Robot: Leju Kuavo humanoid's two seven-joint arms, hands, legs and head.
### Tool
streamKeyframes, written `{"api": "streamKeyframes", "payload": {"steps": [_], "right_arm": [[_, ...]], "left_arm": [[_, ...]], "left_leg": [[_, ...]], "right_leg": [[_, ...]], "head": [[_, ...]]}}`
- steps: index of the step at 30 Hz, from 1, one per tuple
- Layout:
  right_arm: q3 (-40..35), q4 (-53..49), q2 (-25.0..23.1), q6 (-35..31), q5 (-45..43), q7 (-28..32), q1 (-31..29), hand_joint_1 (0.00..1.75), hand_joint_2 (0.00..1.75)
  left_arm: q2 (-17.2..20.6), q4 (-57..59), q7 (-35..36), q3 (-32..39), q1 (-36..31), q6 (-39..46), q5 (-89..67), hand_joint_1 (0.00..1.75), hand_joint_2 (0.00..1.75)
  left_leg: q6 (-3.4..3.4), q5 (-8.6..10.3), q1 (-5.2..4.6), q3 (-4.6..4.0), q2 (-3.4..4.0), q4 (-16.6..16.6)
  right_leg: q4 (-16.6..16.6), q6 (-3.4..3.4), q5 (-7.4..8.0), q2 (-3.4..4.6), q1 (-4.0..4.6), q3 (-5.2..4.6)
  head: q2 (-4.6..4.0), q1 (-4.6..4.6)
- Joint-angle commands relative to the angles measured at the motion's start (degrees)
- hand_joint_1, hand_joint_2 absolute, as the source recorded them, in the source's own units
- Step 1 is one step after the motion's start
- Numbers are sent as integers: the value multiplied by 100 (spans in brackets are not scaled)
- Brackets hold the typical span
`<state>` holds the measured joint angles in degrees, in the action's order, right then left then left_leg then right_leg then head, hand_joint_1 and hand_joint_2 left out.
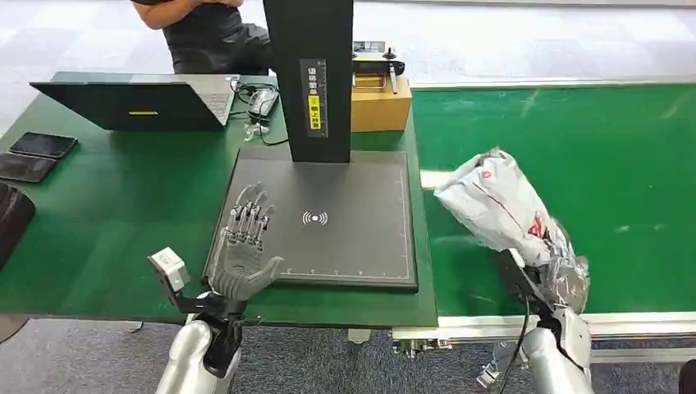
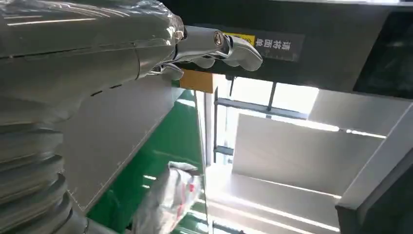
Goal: Moved the parcel from conveyor to table for the left to box.
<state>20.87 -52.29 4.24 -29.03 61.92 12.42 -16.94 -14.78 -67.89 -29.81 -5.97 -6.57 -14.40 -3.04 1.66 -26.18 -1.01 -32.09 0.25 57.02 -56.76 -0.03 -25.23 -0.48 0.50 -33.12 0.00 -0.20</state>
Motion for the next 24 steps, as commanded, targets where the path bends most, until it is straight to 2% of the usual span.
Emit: {"api": "streamKeyframes", "payload": {"steps": [1,3,6,8,9,11,12,14,16,18,19,22,24], "right_arm": [[-774,-2043,-481,-718,-484,732,494,175,175],[-941,-2301,-501,-951,-598,942,555,175,175],[-1165,-2624,-532,-923,-742,1064,607,175,175],[-1417,-2761,-521,-761,-776,1059,553,175,175],[-1735,-2745,-393,-270,-773,1088,492,175,175],[-1877,-2675,-394,-171,-774,1142,406,175,175],[-2275,-2431,-141,223,-388,1280,300,175,175],[-2457,-2119,-81,336,-203,1309,167,175,175],[-2890,-1311,141,796,328,1239,-244,175,175],[-3103,-690,185,983,378,1268,-609,175,175],[-3334,-184,223,1359,476,1251,-951,175,175],[-3751,717,239,1581,710,1186,-1579,175,175],[-4083,1596,179,1334,984,1068,-2116,175,175]], "left_arm": [[131,99,26,16,-199,-7,18,0,175],[138,135,23,-4,-227,-28,29,0,175],[145,153,21,-36,-252,-38,29,0,175],[160,171,9,-59,-263,-36,36,0,175],[183,206,-11,-93,-294,-82,43,0,175],[184,248,-19,-93,-330,-76,46,0,175],[208,308,-45,-153,-387,-182,50,0,175],[205,391,-57,-174,-453,-201,49,0,175],[227,492,-92,-235,-540,-262,35,0,175],[231,530,-113,-245,-583,-260,35,0,175],[237,533,-128,-249,-603,-273,38,0,175],[241,542,-128,-267,-651,-297,31,0,175],[241,538,-128,-288,-681,-299,41,0,175]], "left_leg": [[-21,-5,4,3,12,-3],[-25,-3,0,6,18,-11],[-18,-1,2,-1,9,-8],[-19,-1,2,1,10,-9],[-24,-2,2,0,23,-7],[-16,-1,-1,-6,19,-6],[-21,0,1,-1,20,-11],[-20,1,3,3,32,-10],[-19,3,4,4,24,-12],[-19,3,3,7,38,-13],[-15,0,4,7,32,-11],[-21,5,2,9,46,-14],[-14,3,1,3,32,-8]], "right_leg": [[-3,0,-4,17,1,-4],[-5,2,-3,25,-4,-8],[-4,-1,-3,15,-1,-8],[-2,0,-3,16,-1,-7],[-6,1,-1,30,-2,-13],[-8,0,-1,24,-4,-16],[-3,1,0,26,-3,-11],[-1,1,5,35,-1,-8],[3,1,5,28,0,-5],[5,4,11,43,-1,-5],[3,1,6,35,0,-1],[6,5,16,51,-2,-5],[-2,0,9,34,-2,-6]], "head": [[0,-2],[0,-2],[0,0],[0,-2],[0,-2],[0,0],[0,-2],[0,0],[0,-2],[0,-2],[0,-2],[0,0],[0,-2]]}}
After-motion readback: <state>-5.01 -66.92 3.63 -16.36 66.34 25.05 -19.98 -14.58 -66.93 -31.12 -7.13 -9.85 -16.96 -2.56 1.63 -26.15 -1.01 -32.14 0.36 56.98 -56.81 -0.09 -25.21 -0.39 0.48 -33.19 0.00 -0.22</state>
